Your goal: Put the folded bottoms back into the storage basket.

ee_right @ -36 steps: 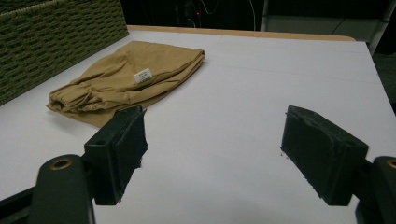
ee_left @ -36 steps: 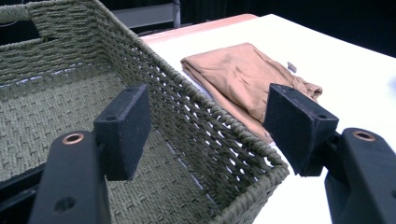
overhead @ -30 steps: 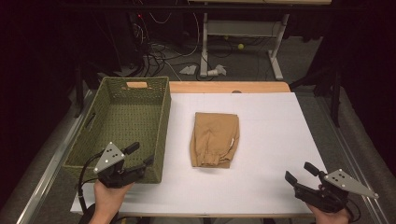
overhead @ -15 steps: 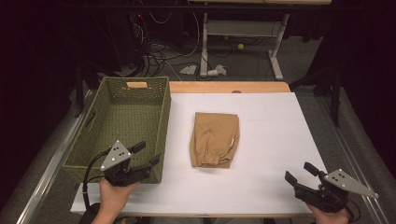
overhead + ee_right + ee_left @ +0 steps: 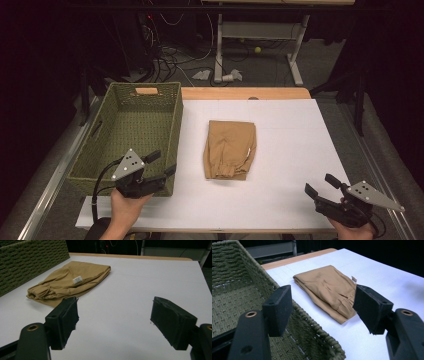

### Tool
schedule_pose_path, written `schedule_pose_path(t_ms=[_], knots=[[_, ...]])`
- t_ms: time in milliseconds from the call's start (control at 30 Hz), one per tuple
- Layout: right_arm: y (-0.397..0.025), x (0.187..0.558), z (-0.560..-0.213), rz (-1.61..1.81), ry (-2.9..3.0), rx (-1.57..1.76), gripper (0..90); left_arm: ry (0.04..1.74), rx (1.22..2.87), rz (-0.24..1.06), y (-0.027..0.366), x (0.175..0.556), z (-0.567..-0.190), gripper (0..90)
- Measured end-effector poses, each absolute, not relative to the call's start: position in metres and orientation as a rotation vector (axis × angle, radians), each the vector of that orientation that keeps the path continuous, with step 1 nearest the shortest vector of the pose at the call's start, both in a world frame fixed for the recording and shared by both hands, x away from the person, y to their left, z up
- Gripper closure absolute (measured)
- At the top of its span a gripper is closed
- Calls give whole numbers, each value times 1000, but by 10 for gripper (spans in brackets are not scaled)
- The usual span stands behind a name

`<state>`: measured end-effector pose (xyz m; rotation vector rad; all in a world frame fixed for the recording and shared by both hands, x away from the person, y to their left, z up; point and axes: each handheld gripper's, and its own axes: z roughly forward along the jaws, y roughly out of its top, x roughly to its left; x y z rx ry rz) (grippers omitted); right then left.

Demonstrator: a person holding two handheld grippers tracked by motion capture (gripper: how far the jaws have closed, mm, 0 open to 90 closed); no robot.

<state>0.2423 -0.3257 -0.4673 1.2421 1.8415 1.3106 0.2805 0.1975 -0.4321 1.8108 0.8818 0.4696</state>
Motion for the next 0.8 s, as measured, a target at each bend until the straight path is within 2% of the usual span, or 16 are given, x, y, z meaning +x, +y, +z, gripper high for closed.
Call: schedule_pose_path(t_ms=[800], knots=[[-326,243,-468,1314,1847,1242,229,852,1810,410,176,290,-427,304]])
